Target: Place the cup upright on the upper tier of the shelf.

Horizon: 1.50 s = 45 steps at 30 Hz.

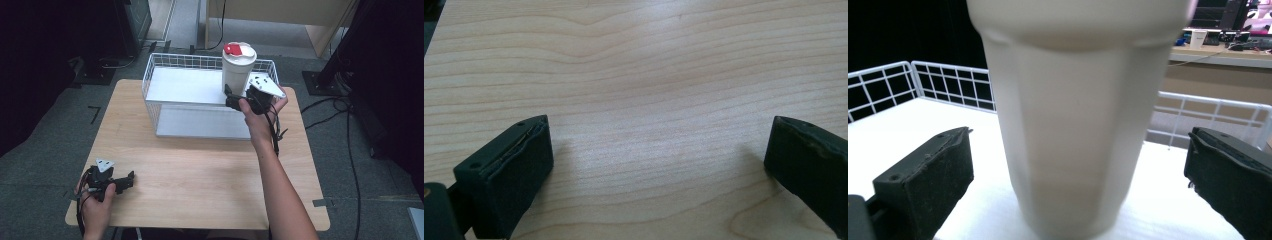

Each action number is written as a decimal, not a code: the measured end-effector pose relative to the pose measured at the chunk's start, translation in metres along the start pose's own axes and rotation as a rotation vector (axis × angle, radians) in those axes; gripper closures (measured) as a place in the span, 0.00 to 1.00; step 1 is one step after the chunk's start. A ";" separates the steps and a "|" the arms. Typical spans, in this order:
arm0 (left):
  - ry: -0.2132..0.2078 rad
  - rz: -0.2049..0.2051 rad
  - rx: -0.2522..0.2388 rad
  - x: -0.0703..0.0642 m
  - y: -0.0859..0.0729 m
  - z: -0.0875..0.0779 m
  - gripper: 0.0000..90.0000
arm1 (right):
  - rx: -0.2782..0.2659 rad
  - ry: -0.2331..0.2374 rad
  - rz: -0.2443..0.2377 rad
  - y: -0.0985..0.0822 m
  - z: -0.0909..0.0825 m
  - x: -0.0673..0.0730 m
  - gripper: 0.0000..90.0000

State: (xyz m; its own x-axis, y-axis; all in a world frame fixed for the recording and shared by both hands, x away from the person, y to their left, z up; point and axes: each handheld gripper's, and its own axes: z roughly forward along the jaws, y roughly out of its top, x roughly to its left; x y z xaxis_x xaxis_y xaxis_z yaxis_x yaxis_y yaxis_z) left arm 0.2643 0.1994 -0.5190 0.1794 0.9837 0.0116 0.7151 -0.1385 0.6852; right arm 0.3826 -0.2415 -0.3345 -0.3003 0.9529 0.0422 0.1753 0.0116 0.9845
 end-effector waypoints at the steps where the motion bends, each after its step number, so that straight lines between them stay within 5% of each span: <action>1: 0.000 0.000 0.000 0.000 0.000 0.000 0.00 | 0.001 0.000 -0.001 -0.002 -0.003 -0.001 0.00; 13: 0.000 0.000 0.000 0.000 0.000 0.000 0.00 | 0.011 0.017 -0.014 -0.023 -0.036 -0.010 0.00; 45: 0.000 0.001 0.003 0.000 0.000 0.000 0.00 | 0.063 -0.069 0.019 -0.103 -0.116 -0.048 0.00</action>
State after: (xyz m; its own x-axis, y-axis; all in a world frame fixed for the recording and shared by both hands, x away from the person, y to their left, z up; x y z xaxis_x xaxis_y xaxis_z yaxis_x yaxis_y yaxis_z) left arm 0.2642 0.1995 -0.5188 0.1807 0.9835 0.0122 0.7168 -0.1402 0.6831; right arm 0.2706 -0.3235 -0.4179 -0.2311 0.9718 0.0468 0.2396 0.0102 0.9708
